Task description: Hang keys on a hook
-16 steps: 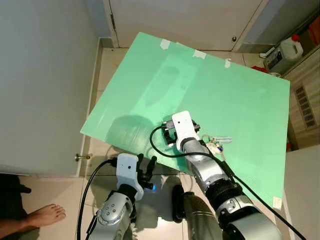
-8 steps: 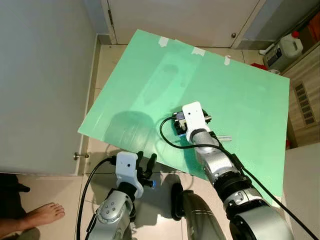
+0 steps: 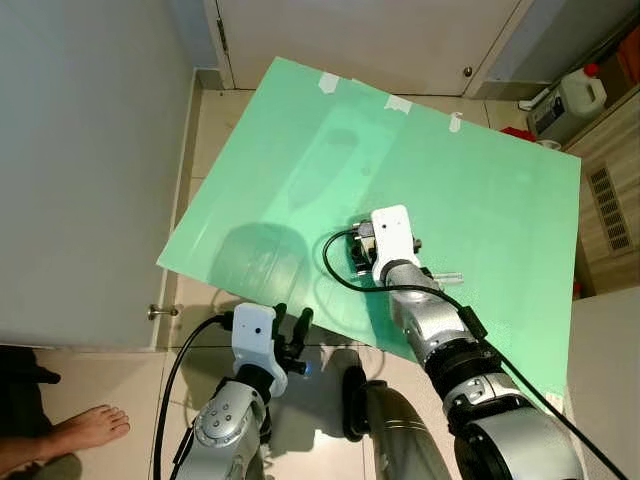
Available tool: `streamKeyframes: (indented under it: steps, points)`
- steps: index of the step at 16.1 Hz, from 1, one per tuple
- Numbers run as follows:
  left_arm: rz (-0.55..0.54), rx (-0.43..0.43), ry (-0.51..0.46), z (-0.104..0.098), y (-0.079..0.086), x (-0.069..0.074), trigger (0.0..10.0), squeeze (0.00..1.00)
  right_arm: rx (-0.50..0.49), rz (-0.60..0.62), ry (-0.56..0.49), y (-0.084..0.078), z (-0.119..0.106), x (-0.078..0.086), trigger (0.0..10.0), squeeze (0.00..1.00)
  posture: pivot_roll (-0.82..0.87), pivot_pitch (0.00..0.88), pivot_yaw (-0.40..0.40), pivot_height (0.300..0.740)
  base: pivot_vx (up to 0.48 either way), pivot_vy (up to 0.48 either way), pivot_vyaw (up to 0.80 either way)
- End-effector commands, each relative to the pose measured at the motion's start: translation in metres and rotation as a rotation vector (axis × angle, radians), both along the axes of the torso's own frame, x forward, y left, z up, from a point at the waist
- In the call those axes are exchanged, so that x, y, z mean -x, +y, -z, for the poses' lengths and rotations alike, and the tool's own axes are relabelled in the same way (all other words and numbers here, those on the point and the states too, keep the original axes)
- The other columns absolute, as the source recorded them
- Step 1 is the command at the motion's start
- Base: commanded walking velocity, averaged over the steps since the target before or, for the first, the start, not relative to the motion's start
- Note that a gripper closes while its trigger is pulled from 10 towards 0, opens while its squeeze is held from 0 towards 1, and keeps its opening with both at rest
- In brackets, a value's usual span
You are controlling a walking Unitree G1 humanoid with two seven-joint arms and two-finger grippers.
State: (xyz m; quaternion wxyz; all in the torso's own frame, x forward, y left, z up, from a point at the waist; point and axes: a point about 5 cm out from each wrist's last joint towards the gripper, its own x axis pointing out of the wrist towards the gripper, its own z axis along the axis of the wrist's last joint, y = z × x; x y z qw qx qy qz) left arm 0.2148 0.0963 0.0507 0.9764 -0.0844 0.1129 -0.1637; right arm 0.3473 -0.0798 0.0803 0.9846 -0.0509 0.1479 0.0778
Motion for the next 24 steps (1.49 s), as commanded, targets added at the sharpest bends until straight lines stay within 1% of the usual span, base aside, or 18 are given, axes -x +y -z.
streamKeyframes:
  steps: [1, 2, 10, 14, 15, 16, 17, 20, 21, 22, 24]
  points:
    - [0.005, 0.037, 0.026, 0.002, -0.009, 0.007, 10.0, 0.0, -0.032, 0.0, 0.052, -0.001, 0.012, 0.006, 0.0, 0.0, 0.1, 0.39, -0.061, 0.74, 0.0, 0.0, 0.0]
    - [0.006, 0.037, 0.025, 0.002, -0.009, 0.007, 10.0, 0.0, -0.055, -0.02, 0.036, 0.003, 0.008, 0.005, 0.0, 0.0, 0.1, 0.39, -0.061, 0.74, 0.0, 0.0, 0.0]
    - [0.001, 0.041, 0.023, 0.001, -0.009, 0.006, 10.0, 0.0, -0.066, -0.038, 0.042, 0.007, 0.009, 0.006, 0.0, 0.0, 0.1, 0.392, -0.067, 0.74, 0.0, 0.0, 0.0]
    - [0.012, 0.04, 0.023, 0.001, -0.012, 0.006, 10.0, 0.0, -0.11, -0.079, 0.009, 0.013, 0.004, 0.006, 0.0, 0.0, 0.1, 0.372, -0.065, 0.74, 0.0, 0.0, 0.0]
    - [0.013, 0.04, 0.021, 0.001, -0.012, 0.005, 10.0, 0.0, -0.119, -0.095, 0.001, 0.015, 0.003, 0.006, 0.8, 0.0, 0.1, 0.371, -0.064, 0.74, 0.0, 0.0, 0.0]
    - [0.012, 0.04, 0.02, 0.001, -0.012, 0.005, 10.0, 0.0, -0.121, -0.101, -0.001, 0.016, 0.002, 0.006, 4.0, 0.0, 0.11, 0.37, -0.065, 0.74, 0.0, 0.0, 0.0]
    - [0.013, 0.039, 0.017, 0.0, -0.011, 0.004, 10.0, 0.0, -0.11, -0.128, -0.012, 0.019, 0.001, 0.005, 10.0, 0.0, 0.11, 0.369, -0.066, 0.74, 0.0, 0.0, 0.0]
    - [0.008, 0.038, 0.015, 0.0, -0.01, 0.005, 10.0, 0.0, 0.047, -0.232, -0.062, 0.024, -0.002, 0.005, 10.0, 0.0, 0.11, 0.371, -0.072, 0.74, 0.0, 0.0, 0.0]
    - [0.006, 0.039, 0.016, 0.0, -0.01, 0.005, 10.0, 0.0, 0.061, -0.24, -0.065, 0.024, -0.002, 0.005, 10.0, 0.0, 0.11, 0.371, -0.072, 0.74, 0.0, 0.0, 0.0]
    - [0.003, 0.041, 0.016, 0.0, -0.01, 0.005, 10.0, 0.0, 0.071, -0.265, -0.085, 0.021, -0.005, 0.004, 10.0, 1.0, 0.11, 0.371, -0.075, 0.74, 0.0, 0.0, 0.0]
    - [0.003, 0.043, 0.017, 0.0, -0.011, 0.005, 10.0, 0.0, 0.108, -0.288, -0.119, 0.021, -0.01, 0.001, 10.0, 1.0, 0.11, 0.371, -0.075, 0.74, 0.0, 0.0, 0.0]
